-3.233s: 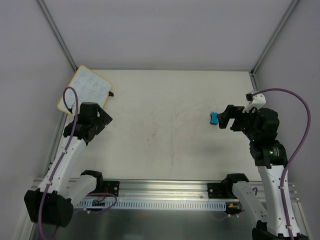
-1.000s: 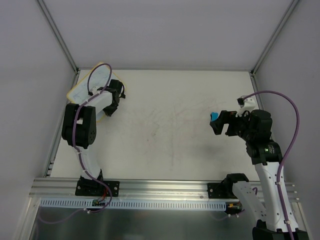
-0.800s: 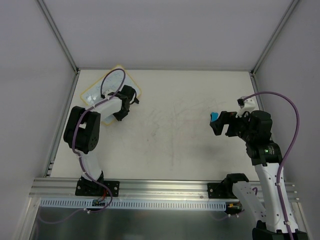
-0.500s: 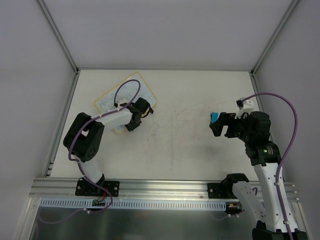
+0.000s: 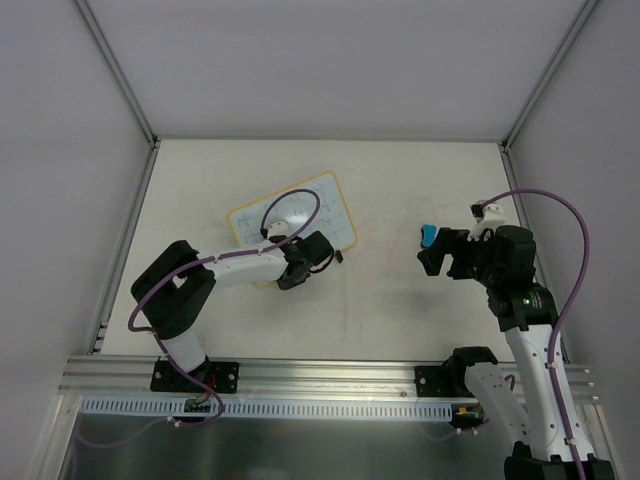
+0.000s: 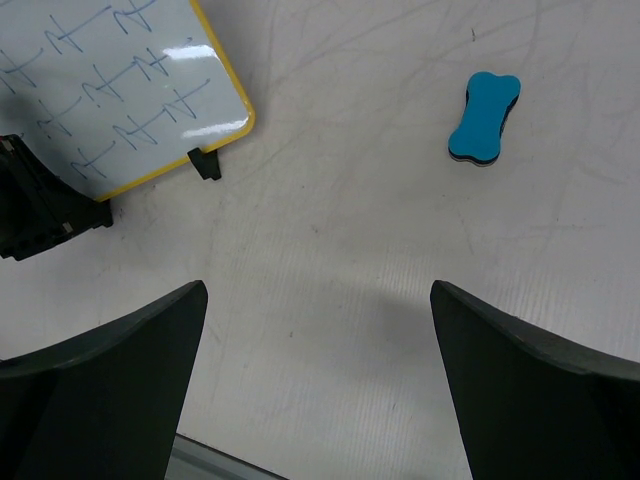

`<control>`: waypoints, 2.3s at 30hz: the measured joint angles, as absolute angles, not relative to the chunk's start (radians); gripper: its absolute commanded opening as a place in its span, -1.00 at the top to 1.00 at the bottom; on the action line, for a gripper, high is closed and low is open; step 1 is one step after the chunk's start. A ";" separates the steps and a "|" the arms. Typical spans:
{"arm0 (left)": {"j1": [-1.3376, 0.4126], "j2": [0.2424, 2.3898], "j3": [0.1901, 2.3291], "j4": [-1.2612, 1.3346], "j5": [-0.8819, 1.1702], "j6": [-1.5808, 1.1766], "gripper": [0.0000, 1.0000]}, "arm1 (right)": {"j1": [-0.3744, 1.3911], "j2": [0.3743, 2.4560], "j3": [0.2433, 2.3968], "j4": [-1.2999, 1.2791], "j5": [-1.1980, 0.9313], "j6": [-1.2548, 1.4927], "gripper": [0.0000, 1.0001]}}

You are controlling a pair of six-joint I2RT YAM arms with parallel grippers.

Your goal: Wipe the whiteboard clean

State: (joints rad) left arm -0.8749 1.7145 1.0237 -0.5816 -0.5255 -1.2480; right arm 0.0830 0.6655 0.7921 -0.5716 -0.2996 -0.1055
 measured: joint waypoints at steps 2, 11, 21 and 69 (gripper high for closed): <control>-0.880 1.712 1.024 -0.583 -0.524 -1.251 0.70 | 0.083 0.667 0.790 -0.573 -0.293 -0.094 -0.98; -0.911 1.623 1.026 -0.593 -0.480 -1.199 -0.29 | 0.083 0.754 0.790 -0.559 -0.186 -0.013 -0.98; -0.905 1.442 1.120 -0.611 -0.514 -0.976 -0.97 | 0.084 1.092 0.880 -0.518 0.033 0.002 -0.79; -0.096 1.017 0.900 -0.466 0.102 -0.320 -0.93 | 0.126 1.880 1.263 -0.423 0.134 0.057 0.33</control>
State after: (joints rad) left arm -0.0956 1.0168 0.9001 -0.4656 0.1024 -0.3202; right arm 0.1261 1.8797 1.2629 -0.4232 0.1341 0.0566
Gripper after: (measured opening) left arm 0.971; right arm 0.379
